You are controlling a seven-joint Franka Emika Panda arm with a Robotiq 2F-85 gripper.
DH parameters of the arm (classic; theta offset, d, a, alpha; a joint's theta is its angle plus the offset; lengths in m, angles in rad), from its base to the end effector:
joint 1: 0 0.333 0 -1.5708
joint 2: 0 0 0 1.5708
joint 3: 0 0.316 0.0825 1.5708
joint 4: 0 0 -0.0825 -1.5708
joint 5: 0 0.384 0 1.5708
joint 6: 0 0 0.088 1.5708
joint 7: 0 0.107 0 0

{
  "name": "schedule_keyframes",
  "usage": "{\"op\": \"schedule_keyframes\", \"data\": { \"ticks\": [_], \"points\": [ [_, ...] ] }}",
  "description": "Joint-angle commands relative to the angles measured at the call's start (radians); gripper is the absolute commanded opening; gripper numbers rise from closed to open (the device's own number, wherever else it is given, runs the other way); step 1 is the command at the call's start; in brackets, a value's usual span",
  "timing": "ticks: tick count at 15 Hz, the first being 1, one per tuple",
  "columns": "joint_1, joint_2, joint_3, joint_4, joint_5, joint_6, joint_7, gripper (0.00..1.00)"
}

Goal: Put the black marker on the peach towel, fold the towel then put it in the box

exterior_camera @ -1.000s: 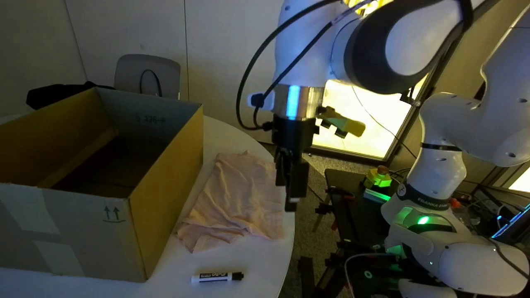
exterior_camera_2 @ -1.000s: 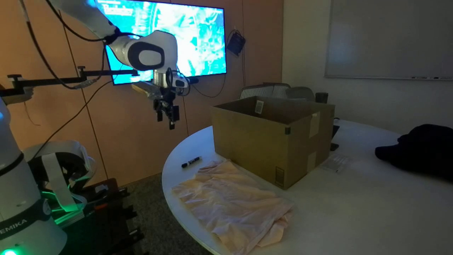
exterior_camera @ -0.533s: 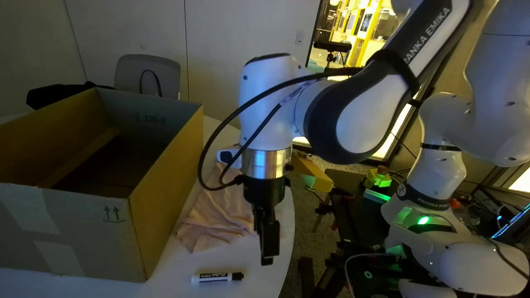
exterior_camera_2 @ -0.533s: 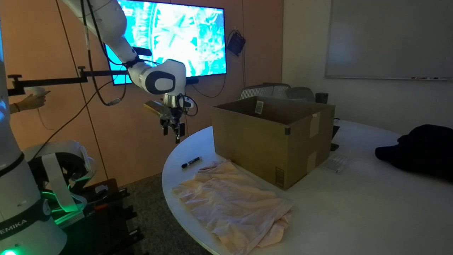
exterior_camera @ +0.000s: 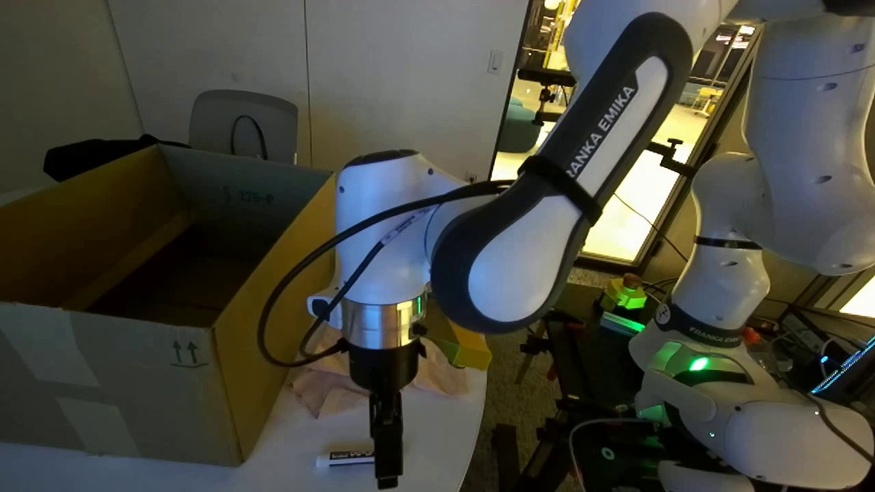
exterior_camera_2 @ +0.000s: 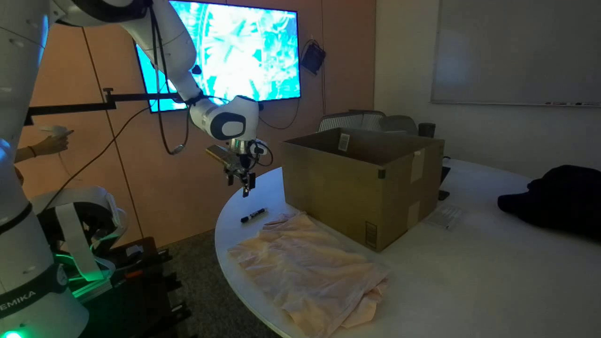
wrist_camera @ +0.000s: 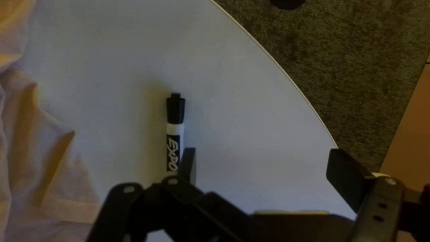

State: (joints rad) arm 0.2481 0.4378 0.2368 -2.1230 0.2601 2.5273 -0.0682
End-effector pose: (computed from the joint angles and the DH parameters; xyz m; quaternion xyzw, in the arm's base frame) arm 0.5088 0.2655 0.2049 -0.9798 -0.1567 0.0404 0.1172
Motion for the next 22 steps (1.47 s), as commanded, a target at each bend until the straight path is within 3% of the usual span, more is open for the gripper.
{"op": "schedule_keyframes", "data": {
  "ticks": [1, 15, 16, 17, 22],
  "points": [
    [0.022, 0.094, -0.009, 0.068, -0.078, 0.055, 0.034, 1.0],
    [0.061, 0.25, -0.102, 0.101, -0.257, 0.188, 0.124, 1.0],
    [0.07, 0.252, -0.11, 0.099, -0.264, 0.182, 0.134, 0.94],
    [0.066, 0.251, -0.102, 0.096, -0.262, 0.169, 0.133, 0.74],
    [0.087, 0.231, -0.105, 0.083, -0.277, 0.14, 0.162, 0.33]
  ]
}}
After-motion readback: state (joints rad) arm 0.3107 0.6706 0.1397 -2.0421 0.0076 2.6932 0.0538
